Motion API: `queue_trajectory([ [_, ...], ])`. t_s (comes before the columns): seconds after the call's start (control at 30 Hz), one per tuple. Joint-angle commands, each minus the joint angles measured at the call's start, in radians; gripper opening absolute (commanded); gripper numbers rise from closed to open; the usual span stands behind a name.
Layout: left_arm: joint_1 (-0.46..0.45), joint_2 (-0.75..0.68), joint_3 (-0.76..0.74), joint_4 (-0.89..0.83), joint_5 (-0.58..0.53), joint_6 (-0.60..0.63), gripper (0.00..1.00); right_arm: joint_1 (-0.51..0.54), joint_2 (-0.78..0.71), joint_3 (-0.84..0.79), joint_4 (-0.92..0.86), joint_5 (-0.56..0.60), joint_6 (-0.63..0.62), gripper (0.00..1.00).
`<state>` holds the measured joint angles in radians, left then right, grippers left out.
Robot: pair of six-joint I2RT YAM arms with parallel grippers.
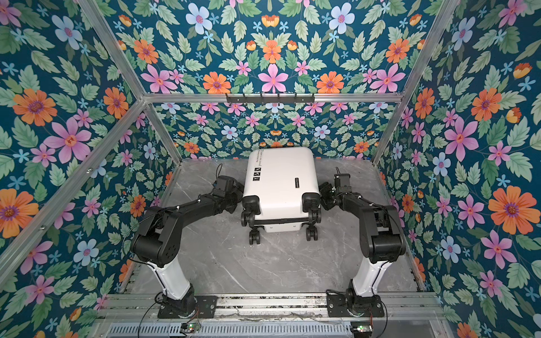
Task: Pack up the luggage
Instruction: 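Draw both grippers back from the suitcase toward the robot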
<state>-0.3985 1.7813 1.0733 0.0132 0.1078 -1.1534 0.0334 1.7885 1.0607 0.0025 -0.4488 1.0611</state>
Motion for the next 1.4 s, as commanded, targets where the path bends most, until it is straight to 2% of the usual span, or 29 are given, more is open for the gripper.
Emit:
queue_trajectory([
  [0.0,-0.014,-0.066,-0.018,0.021,0.130,0.086,0.99,-0.039,-0.032,0.006,-0.124,-0.168,-0.169,0.76],
  [0.2,0.058,-0.257,-0.120,-0.061,0.077,0.132,0.99,-0.170,-0.121,-0.021,-0.253,-0.164,-0.282,0.82],
  [0.37,0.089,-0.384,-0.122,-0.164,0.088,0.231,0.99,-0.193,-0.226,0.010,-0.416,-0.106,-0.405,0.83],
  [0.57,0.083,-0.574,-0.168,-0.290,0.027,0.400,0.99,-0.191,-0.562,-0.019,-0.569,0.095,-0.513,0.87],
  [0.63,0.079,-0.667,-0.184,-0.323,-0.029,0.468,0.99,-0.192,-0.679,-0.024,-0.604,0.105,-0.527,0.99],
  [0.77,0.081,-0.816,-0.191,-0.314,-0.127,0.566,0.99,-0.192,-0.751,-0.010,-0.691,-0.021,-0.536,0.99],
  [0.83,0.081,-0.826,-0.139,-0.335,-0.153,0.617,0.99,-0.189,-0.786,-0.027,-0.660,-0.159,-0.529,0.99],
  [0.87,0.082,-0.815,-0.113,-0.349,-0.154,0.635,0.99,-0.184,-0.799,-0.029,-0.660,-0.188,-0.516,0.99],
  [0.97,0.085,-0.725,-0.023,-0.433,-0.054,0.699,0.99,-0.106,-0.797,0.051,-0.811,-0.147,-0.579,0.87],
  [1.03,0.085,-0.663,-0.005,-0.500,0.054,0.718,0.82,-0.018,-0.792,0.107,-0.921,-0.078,-0.628,0.84],
  [1.1,0.083,-0.653,-0.060,-0.509,0.130,0.704,0.68,0.058,-0.796,0.136,-0.999,-0.024,-0.642,0.83],
  [1.23,0.062,-0.781,-0.261,-0.484,0.139,0.658,0.62,0.138,-0.777,0.169,-1.170,0.068,-0.640,0.86],
  [1.33,0.057,-0.877,-0.372,-0.476,0.117,0.628,0.62,0.168,-0.757,0.160,-1.233,0.123,-0.646,0.86],
  [1.37,0.056,-0.894,-0.401,-0.448,0.142,0.622,0.60,0.173,-0.750,0.159,-1.246,0.140,-0.650,0.86],
])
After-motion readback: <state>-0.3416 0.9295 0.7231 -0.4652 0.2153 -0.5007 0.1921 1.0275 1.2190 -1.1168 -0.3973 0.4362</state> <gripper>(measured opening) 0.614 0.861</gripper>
